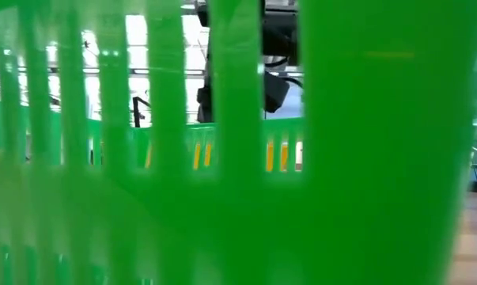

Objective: Stack baskets on shelf by color
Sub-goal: Put the top left yellow bin on the shelf

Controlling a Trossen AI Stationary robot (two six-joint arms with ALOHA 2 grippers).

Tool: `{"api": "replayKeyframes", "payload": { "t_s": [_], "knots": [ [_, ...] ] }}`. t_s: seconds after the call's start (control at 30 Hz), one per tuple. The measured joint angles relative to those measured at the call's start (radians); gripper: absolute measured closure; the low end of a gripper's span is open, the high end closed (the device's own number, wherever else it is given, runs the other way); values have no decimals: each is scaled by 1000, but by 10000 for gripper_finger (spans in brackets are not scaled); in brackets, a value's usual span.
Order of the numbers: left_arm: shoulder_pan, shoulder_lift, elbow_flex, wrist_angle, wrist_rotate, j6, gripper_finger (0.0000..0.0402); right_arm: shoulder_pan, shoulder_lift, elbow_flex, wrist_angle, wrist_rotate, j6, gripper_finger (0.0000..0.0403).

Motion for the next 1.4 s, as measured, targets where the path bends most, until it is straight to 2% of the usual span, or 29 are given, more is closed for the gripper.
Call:
{"api": "replayKeyframes", "payload": {
  "t_s": [0.13,0.33,0.6,0.7,0.93,1.13,1.4],
  "knots": [
    [12,0,80,-18,-33,-18,401,0,0,0,0,0,0,399],
    [27,0,263,-24,-97,-28,401,0,0,0,0,0,0,399],
    [65,-1,508,-27,-372,-105,401,0,0,0,0,-1,0,399],
    [94,-28,500,68,-442,-142,401,0,0,0,0,-1,0,399],
    [175,-34,504,186,-438,-222,401,0,0,0,-8,-1,0,399],
    [235,-36,504,182,-391,-256,401,3,-2,0,-8,19,-29,400],
    [253,-64,504,247,-383,-302,401,63,-87,0,-8,52,-89,401]
  ]
}}
